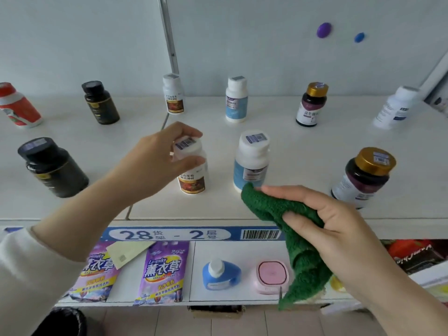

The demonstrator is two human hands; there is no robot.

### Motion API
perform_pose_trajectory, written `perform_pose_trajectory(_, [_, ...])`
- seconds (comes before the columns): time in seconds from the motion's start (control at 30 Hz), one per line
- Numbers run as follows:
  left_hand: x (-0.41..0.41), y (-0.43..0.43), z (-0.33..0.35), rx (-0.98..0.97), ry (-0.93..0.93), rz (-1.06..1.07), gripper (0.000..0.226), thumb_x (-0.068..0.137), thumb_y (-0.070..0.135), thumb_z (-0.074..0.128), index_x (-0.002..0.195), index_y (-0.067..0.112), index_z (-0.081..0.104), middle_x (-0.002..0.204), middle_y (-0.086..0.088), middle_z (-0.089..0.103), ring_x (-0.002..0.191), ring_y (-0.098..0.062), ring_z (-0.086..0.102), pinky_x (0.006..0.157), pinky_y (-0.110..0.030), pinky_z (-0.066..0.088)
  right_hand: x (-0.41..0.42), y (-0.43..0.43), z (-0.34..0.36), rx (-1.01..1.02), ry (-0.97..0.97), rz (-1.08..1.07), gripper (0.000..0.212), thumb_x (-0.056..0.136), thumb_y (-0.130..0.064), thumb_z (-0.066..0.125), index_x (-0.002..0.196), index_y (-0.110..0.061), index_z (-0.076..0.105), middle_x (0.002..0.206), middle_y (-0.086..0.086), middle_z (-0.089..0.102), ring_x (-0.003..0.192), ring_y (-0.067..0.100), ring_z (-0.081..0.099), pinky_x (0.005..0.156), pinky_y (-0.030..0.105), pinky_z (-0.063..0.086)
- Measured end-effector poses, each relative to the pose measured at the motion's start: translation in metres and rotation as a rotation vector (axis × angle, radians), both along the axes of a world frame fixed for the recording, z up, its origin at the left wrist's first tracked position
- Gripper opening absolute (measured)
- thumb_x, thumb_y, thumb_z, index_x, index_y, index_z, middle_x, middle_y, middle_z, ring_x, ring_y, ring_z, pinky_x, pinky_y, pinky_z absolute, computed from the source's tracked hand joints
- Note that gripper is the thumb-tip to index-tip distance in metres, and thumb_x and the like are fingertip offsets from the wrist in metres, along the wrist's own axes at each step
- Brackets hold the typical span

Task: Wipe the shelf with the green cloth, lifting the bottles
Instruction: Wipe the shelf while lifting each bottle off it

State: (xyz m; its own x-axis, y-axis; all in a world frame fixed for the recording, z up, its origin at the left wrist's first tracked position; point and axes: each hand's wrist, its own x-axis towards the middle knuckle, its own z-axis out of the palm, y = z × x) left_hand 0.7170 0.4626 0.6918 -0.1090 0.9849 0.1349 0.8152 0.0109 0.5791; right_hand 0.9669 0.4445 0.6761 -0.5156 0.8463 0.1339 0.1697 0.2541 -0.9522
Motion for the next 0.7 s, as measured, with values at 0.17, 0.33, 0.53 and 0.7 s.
perform_pose_trajectory(0.17, [0.017,-0.009,0.011,0.093,0.093,0.059,0.068,0.062,0.06,0.053,0.125,0.036,0.043,0.137,0.01,0.046,0.123,-0.01,0.045,0.096,-0.023,0.032,0.019,0.021,0.007,-0.006,0.173,-0.18,0.051,0.086,-0.003,0.052,0.091,-0.052,0.066,0.1,-0.029,0.068,0.098,-0.006,0.062,0.088,0.015,0.048])
perform_pose_trajectory(0.33, [0.061,0.002,0.031,0.175,0.18,-0.164,0.071,0.064,0.062,0.058,0.127,0.035,0.044,0.13,0.014,0.047,0.102,0.005,0.04,0.089,-0.017,0.037,0.005,0.047,0.011,0.031,0.243,-0.322,0.046,0.089,-0.007,0.052,0.095,-0.05,0.065,0.112,-0.015,0.067,0.106,0.005,0.061,0.098,0.035,0.046])
perform_pose_trajectory(0.53, [0.062,0.028,0.034,-0.04,0.091,-0.192,0.043,0.075,0.033,0.069,0.115,0.033,0.051,0.106,0.013,0.059,0.091,-0.01,0.06,0.081,-0.022,0.051,-0.021,0.08,0.005,0.029,0.033,-0.451,0.04,0.09,-0.008,0.048,0.109,-0.041,0.059,0.118,-0.008,0.061,0.109,0.013,0.056,0.097,0.034,0.047])
perform_pose_trajectory(0.7, [0.032,0.039,0.067,0.066,0.034,-0.123,0.037,0.073,0.037,0.067,0.107,0.038,0.053,0.093,0.022,0.057,0.081,0.005,0.059,0.068,-0.011,0.044,-0.046,0.143,-0.018,0.099,-0.318,-0.583,0.038,0.09,-0.003,0.045,0.121,-0.021,0.058,0.13,0.001,0.056,0.118,0.02,0.051,0.099,0.025,0.039])
